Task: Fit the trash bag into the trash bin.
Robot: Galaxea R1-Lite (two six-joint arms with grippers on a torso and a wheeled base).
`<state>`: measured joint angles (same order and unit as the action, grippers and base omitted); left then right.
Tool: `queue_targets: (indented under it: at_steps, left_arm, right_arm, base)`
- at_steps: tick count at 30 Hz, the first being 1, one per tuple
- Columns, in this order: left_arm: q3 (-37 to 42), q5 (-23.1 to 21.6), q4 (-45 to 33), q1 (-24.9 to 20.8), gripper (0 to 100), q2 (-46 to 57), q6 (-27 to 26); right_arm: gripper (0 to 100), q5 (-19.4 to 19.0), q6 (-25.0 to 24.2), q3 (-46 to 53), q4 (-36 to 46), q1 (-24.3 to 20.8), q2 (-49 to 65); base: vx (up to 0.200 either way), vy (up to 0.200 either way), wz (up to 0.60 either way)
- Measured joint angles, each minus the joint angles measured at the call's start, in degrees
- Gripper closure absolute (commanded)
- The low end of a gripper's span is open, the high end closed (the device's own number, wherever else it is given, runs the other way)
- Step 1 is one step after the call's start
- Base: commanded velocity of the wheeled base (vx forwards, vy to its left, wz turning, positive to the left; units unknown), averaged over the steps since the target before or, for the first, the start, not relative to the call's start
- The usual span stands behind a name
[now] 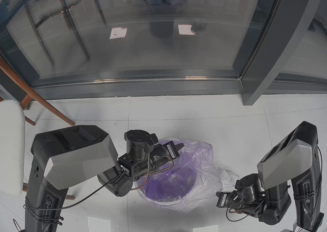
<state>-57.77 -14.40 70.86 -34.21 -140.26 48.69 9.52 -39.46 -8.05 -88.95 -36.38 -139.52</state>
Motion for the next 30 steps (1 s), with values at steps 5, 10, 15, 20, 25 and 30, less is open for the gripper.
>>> queue_targets:
  at_steps: [5,10,15,20,25,30]
  left_arm:
    - [-3.7,-0.2,-3.0,0.3,100,0.0,0.0]
    - [-8.3,-0.2,-7.6,0.8,100,-0.2,0.0]
    - [-14.3,-0.2,-13.6,1.4,100,-1.5,0.0]
    - [-20.8,-0.1,-23.3,2.3,100,-2.7,0.0]
    - [-28.3,0.0,-30.8,3.1,100,-4.1,-0.2]
    - [-34.6,0.3,-39.3,3.8,100,-5.8,-0.4]
  right_arm:
    - [100,0.0,0.0,-1.8,0.0,0.2,1.1]
    - [100,-0.2,0.0,-4.0,0.0,1.1,1.8]
    - [100,-0.2,0.1,-5.7,0.0,2.4,1.9]
    - [100,-0.3,0.6,-6.6,0.0,3.4,1.7]
    - [100,-0.6,1.6,-7.1,0.0,4.5,0.8]
    - [100,-1.2,2.1,-7.6,0.0,5.3,-1.1]
  base:
    - [0.0,0.0,0.0]
    - [0.0,0.0,0.0]
    - [0.0,0.0,0.0]
    - [0.0,0.0,0.0]
    - [0.0,0.0,0.0]
    - [0.0,0.0,0.0]
